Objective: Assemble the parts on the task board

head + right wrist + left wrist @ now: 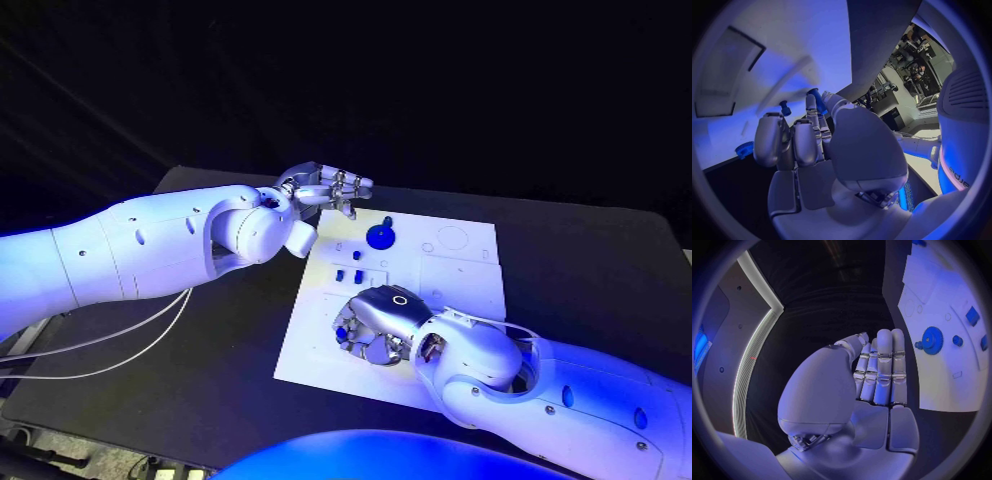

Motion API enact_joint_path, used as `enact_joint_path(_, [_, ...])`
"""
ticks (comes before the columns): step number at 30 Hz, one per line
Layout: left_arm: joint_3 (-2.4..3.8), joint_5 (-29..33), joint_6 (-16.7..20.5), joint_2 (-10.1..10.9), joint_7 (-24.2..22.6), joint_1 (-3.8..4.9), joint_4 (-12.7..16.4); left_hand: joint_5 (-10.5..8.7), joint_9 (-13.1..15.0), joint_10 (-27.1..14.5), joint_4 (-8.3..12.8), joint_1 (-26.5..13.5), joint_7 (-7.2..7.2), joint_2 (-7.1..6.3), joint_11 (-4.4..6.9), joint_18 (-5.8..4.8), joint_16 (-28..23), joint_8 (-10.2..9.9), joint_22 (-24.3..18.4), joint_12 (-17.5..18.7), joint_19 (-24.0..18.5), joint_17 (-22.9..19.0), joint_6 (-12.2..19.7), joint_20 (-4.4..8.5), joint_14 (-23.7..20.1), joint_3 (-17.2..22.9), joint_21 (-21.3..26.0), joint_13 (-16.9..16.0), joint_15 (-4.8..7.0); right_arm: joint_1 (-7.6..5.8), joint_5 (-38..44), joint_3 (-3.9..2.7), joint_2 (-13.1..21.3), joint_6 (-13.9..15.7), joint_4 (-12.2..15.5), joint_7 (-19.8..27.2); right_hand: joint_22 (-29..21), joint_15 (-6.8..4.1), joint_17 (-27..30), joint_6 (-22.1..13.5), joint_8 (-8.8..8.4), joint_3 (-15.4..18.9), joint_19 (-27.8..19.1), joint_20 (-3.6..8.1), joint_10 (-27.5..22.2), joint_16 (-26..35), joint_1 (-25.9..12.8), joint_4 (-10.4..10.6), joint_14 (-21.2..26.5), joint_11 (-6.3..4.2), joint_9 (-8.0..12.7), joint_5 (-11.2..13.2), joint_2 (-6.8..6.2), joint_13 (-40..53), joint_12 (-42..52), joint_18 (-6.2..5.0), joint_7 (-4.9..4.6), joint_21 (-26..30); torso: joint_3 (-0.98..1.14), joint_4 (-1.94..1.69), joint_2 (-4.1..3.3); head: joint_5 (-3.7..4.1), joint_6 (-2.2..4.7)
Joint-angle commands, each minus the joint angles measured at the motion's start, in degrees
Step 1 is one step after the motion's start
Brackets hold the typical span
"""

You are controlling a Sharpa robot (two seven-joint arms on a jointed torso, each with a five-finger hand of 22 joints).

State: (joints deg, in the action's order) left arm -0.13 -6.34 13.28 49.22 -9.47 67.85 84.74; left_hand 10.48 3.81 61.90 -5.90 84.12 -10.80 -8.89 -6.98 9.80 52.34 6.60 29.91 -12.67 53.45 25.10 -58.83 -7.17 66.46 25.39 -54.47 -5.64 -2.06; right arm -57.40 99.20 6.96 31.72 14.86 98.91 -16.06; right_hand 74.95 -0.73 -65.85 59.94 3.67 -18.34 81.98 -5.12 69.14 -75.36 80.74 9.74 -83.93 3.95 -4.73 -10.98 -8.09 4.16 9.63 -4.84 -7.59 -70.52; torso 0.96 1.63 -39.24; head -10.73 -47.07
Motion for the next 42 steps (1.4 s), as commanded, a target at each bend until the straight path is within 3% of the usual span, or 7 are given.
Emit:
enact_joint_path(1, [0.03, 0.06, -0.83, -0.11, -0.07, 0.05, 0.07, -0.31, 0.05, -0.33, 0.14, 0.04, -0.09, 0.58, 0.15, 0.81, -0.26, -0.06, -0.07, -0.24, -0.13, -0.08, 0.48, -0.14, -0.19, -0.34, 0.26, -0.07, -0.02, 0.1, 0.44, 0.01, -0.04, 0.49, 0.06, -0.33, 7.82, -0.04, 0.0, -0.4, -0.12, 0.3, 0.25, -0.17, -0.33, -0.31, -0.55, 0.06, -1.78, -0.18, 0.06, 0.26, -0.09, 0.06, -0.14, 0.88, -0.02, -0.14, 0.0, 0.01, 0.02, 0.04, 0.06])
enact_joint_path(16, [0.03, 0.05, -0.89, -0.07, 0.0, 0.05, 0.06, -0.31, 0.05, -0.33, 0.14, 0.04, -0.09, 0.58, 0.15, 0.81, -0.26, -0.06, -0.07, -0.24, -0.13, -0.08, 0.48, -0.14, -0.19, -0.34, 0.26, -0.07, -0.02, 0.34, 0.47, 0.02, 1.29, 5.59, 1.53, -0.36, 8.1, -0.58, -0.17, -4.75, -0.19, 1.1, 0.38, 0.25, 0.05, -0.56, -0.78, -0.34, -1.81, -0.85, 0.79, 0.41, -0.45, 0.49, 0.14, 0.92, 0.45, -0.29, 0.04, -0.02, -0.02, 0.06, 0.14])
enact_joint_path(25, [0.03, 0.05, -0.93, 0.03, -0.02, 0.04, -0.04, -0.31, 0.05, -0.33, 0.14, 0.04, -0.09, 0.58, 0.15, 0.81, -0.26, -0.06, -0.07, -0.24, -0.13, -0.08, 0.48, -0.14, -0.19, -0.34, 0.26, -0.07, -0.02, -0.31, -2.2, -0.81, 7.71, 10.5, 7.09, 0.64, 8.72, -1.19, -0.61, -9.9, -0.03, 2.96, 0.91, 0.77, 1.59, -0.98, -1.61, -0.29, -1.94, -1.66, 0.84, 0.79, -1.05, 1.48, 1.42, 1.14, 1.56, -1.32, -0.01, 0.09, 0.13, 0.71, 0.57])
enact_joint_path(31, [0.01, 0.05, -0.86, 0.23, -0.02, 0.04, -0.11, -0.31, 0.05, -0.33, 0.14, 0.04, -0.09, 0.58, 0.15, 0.81, -0.26, -0.06, -0.07, -0.24, -0.13, -0.08, 0.48, -0.14, -0.19, -0.34, 0.26, -0.07, -0.02, -2.91, -12.48, -1.18, 16.86, 10.47, 11.76, 0.25, 9.28, -0.89, -2.6, -1.57, 4.21, 5.13, 1.42, 0.79, 6.5, -2.39, -2.78, 0.16, -2.43, -1.25, -1.07, 0.07, -1.16, 4.07, 5.36, 1.43, 0.01, -2.43, -0.09, 0.21, 0.22, 2.84, 1.37])
enact_joint_path(35, [-0.03, 0.05, -0.69, 0.43, -0.05, 0.03, -0.14, -0.31, 0.05, -0.33, 0.14, 0.04, -0.09, 0.58, 0.15, 0.81, -0.26, -0.06, -0.07, -0.24, -0.13, -0.08, 0.48, -0.14, -0.19, -0.34, 0.26, -0.07, -0.02, -4.18, -18.55, -1.22, 23.14, 9.31, 13.97, -0.98, 10.19, -1.98, -3.88, 2.52, 6.66, 8.43, 2.31, 1.36, 11.31, -3.39, -5.55, 1.23, -2.72, -2.81, -2.31, -2.2, -1.32, 10.03, 13.56, 1.79, 1.68, -4.63, -0.2, 0.62, 0.48, 6.43, 3.07])
enact_joint_path(39, [-0.07, 0.05, -0.59, 0.64, -0.16, 0.03, 0.02, -0.31, 0.05, -0.33, 0.14, 0.04, -0.09, 0.58, 0.15, 0.81, -0.26, -0.06, -0.07, -0.24, -0.13, -0.08, 0.48, -0.14, -0.19, -0.34, 0.26, -0.07, -0.02, -4.69, -20.62, -0.91, 29.24, 8.33, 15.84, -3.11, 11.52, -2.81, -8.81, 3.82, 8.15, 13.75, 3.46, 2.39, 12.24, -6.61, -8.4, 3.3, -3.52, -3.94, -4.52, -5.62, -0.51, 47.65, 48.69, 2.43, 2.91, -7.69, -0.29, 0.97, 0.62, 8.6, 3.51])
enact_joint_path(42, [-0.09, 0.05, -0.55, 0.78, -0.24, 0.03, 0.05, -0.31, 0.05, -0.33, 0.14, 0.04, -0.09, 0.58, 0.15, 0.81, -0.26, -0.06, -0.07, -0.24, -0.13, -0.08, 0.48, -0.14, -0.19, -0.34, 0.26, -0.07, -0.02, -4.73, -19.42, -0.57, 32.46, 8.34, 16.67, -4.68, 12.27, -2.73, -11.24, 3.4, 9.11, 18.58, 4.09, 2.33, 11.0, -8.16, -9.45, 5.79, -3.77, -3.9, -6.92, -5.94, 0.93, 62.27, 61.44, 2.76, 2.87, -9.37, -0.28, 1.35, 0.79, 9.59, 3.29])
